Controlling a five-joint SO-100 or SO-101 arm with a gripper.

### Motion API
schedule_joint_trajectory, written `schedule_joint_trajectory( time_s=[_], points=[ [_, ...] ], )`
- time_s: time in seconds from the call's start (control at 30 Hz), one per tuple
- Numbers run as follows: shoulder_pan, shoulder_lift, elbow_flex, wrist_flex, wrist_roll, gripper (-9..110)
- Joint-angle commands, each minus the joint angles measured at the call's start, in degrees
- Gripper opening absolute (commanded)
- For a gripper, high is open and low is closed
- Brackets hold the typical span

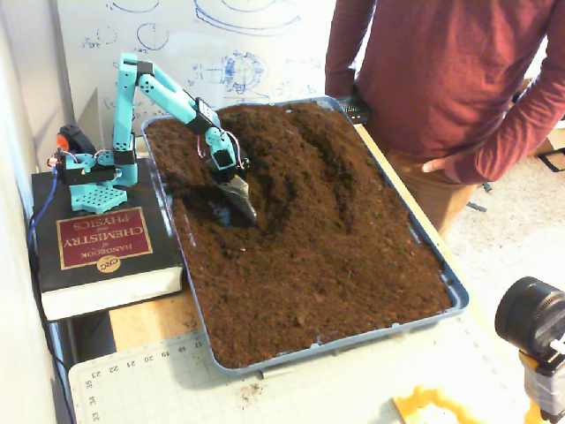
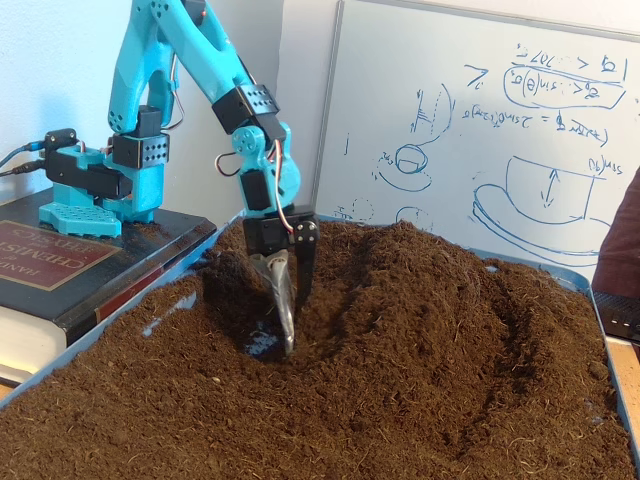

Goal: Build a berm.

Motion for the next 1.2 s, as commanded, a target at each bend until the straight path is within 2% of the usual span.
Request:
schedule_joint_trajectory(
  time_s=[0.0,0.43,0.8,1.17],
  points=[
    [0.0,1.5,-8.0,-3.8,0.8,1],
    [-8.7,6.0,-9.4,-3.9,25.1,1],
    [-17.4,7.8,-9.6,-4.0,25.9,1],
    [-21.3,12.3,-9.9,-4.0,25.8,1]
  ],
)
